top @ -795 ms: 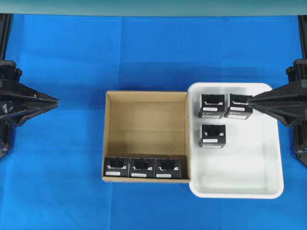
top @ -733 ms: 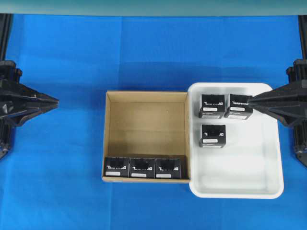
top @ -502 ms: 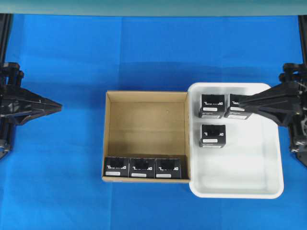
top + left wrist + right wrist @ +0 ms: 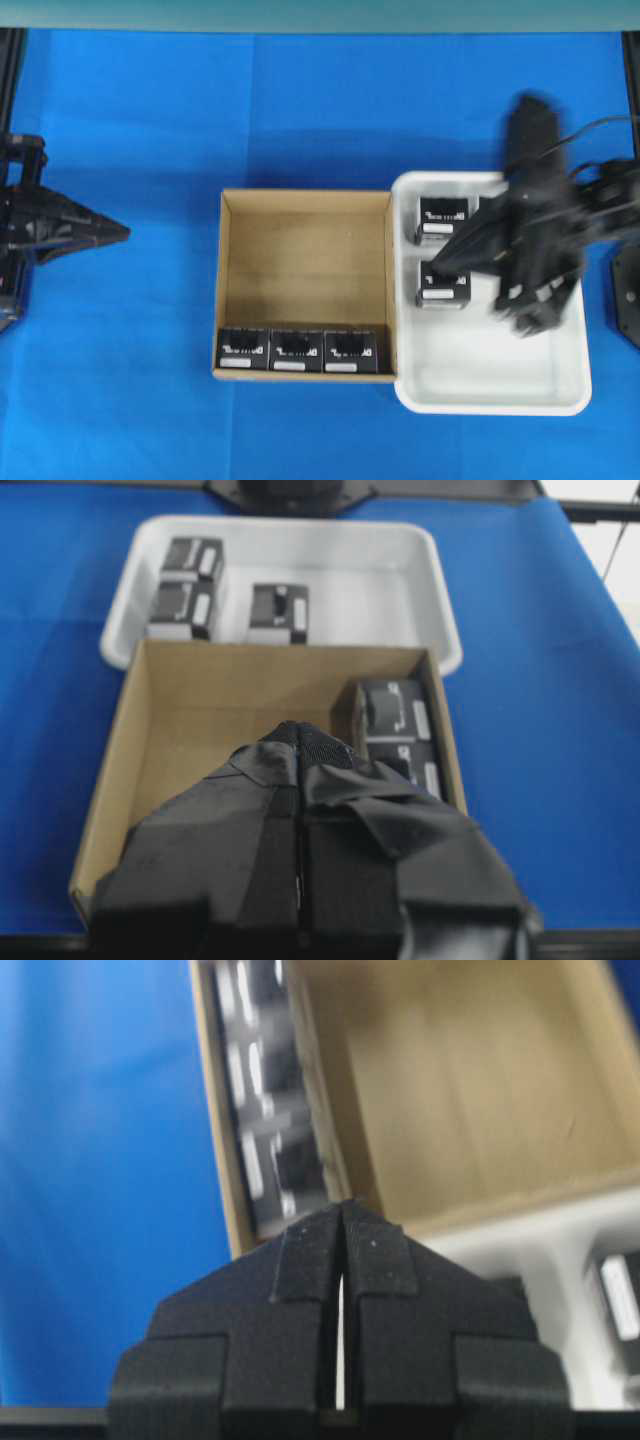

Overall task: Pick the box from inside the cardboard box.
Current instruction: 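Move the right gripper over the cardboard box toward a black-and-white package, then lower the right gripper and close it on the package inside the box, then lift the package and carry it right onto the white tray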

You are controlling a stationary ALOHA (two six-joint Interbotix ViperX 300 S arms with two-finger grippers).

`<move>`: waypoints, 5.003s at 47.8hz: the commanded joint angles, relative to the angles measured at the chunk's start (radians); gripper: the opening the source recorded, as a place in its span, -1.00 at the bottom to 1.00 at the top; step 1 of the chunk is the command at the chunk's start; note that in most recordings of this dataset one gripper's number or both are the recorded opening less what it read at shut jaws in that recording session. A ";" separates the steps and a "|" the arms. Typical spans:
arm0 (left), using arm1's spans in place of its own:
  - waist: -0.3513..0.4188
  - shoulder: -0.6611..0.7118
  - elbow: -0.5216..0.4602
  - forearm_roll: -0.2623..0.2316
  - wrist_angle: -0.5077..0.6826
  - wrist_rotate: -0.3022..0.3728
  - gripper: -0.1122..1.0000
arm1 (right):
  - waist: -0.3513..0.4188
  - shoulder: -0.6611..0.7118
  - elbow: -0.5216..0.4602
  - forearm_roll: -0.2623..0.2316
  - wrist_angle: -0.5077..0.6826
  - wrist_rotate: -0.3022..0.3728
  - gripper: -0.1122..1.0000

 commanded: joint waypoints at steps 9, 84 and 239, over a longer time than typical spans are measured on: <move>-0.002 0.002 -0.031 0.002 0.035 -0.002 -0.93 | 0.021 0.276 -0.247 0.003 0.272 -0.028 -0.81; 0.000 -0.003 -0.032 0.002 0.038 -0.005 -0.93 | -0.077 0.640 -0.468 0.308 0.362 -0.446 0.96; -0.005 -0.005 -0.035 0.002 0.038 -0.057 -0.93 | -0.261 0.692 -0.291 0.170 0.187 -0.422 0.95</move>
